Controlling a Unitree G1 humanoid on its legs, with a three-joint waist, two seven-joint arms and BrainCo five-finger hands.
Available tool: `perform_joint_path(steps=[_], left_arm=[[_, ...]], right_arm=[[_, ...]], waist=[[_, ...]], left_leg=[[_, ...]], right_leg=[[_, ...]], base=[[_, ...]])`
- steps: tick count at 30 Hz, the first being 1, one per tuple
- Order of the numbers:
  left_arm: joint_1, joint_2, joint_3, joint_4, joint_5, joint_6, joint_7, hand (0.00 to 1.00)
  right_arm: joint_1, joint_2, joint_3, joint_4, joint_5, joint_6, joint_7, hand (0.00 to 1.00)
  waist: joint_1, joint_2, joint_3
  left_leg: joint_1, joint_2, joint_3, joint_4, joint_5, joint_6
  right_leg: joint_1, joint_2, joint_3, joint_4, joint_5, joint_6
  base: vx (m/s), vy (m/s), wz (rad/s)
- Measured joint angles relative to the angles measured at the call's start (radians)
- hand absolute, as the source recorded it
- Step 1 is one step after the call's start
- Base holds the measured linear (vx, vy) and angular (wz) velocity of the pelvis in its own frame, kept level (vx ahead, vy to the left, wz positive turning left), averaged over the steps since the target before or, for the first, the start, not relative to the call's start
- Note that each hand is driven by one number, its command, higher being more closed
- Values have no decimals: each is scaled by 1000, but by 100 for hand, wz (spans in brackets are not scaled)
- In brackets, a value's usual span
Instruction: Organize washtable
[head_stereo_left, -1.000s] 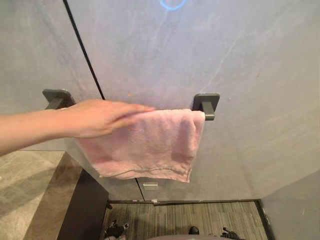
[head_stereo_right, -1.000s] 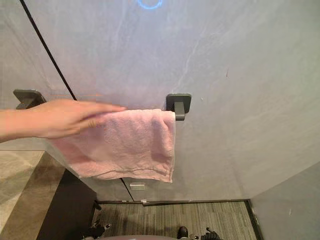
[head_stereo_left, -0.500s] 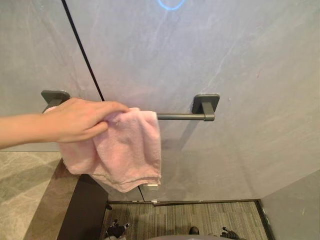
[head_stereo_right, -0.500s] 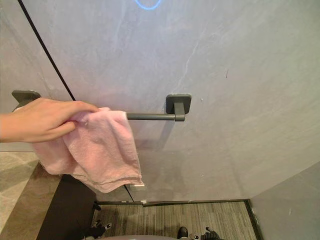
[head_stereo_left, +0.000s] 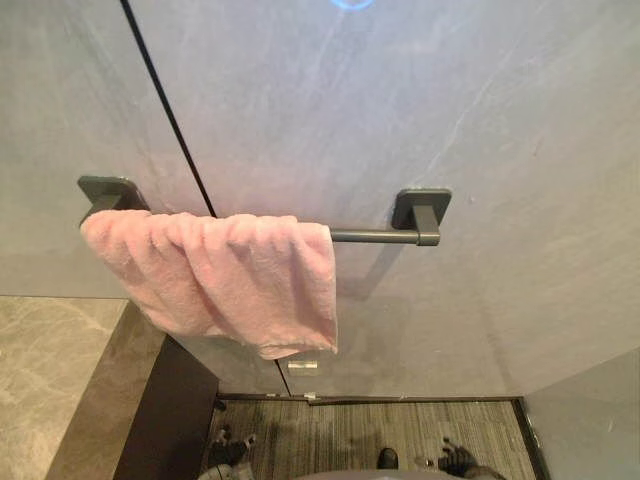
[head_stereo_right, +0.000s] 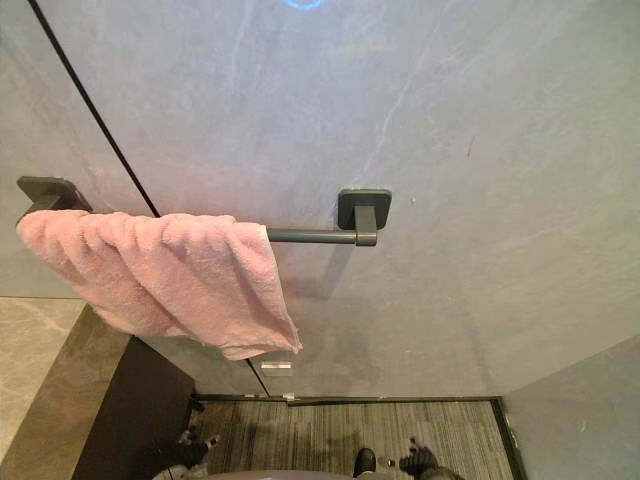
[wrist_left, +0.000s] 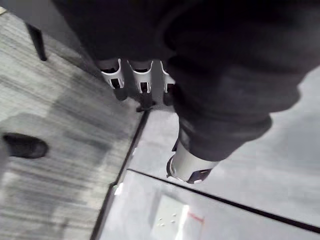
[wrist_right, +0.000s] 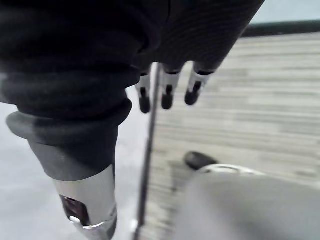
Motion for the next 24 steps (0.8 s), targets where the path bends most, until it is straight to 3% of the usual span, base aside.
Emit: perform_joint_path(steps=[8, 13, 21, 24], left_arm=[[44, -55, 177, -390, 11, -54, 154, 0], [134, -109, 235, -651, 40, -60, 248, 0], [271, -151, 224, -941, 67, -50, 277, 0], [334, -170, 142, -1041, 62, -50, 248, 0]], right_arm=[[91, 65, 171, -501, 208, -87, 9, 0], [227, 72, 309, -822, 328, -110, 80, 0], [268, 48, 385, -977, 392, -109, 120, 0], [262, 28, 410, -1010, 412, -109, 124, 0]], waist=[[5, -8, 3], [13, -12, 3], [35, -19, -4], [40, -22, -9]], left_leg=[[11, -3, 10, 4, -1, -1], [4, 2, 42, 47, -37, 13], [-10, 10, 50, 75, -48, 16], [-21, 11, 39, 87, -49, 14]], right_leg=[[2, -3, 10, 1, 1, -1], [11, 0, 24, 0, 1, -1], [11, 3, 21, 2, 0, -1], [13, 2, 8, 5, 0, -2]], base=[[18, 4, -2], [-45, 1, -12], [-41, -21, -1], [-7, -21, 14]])
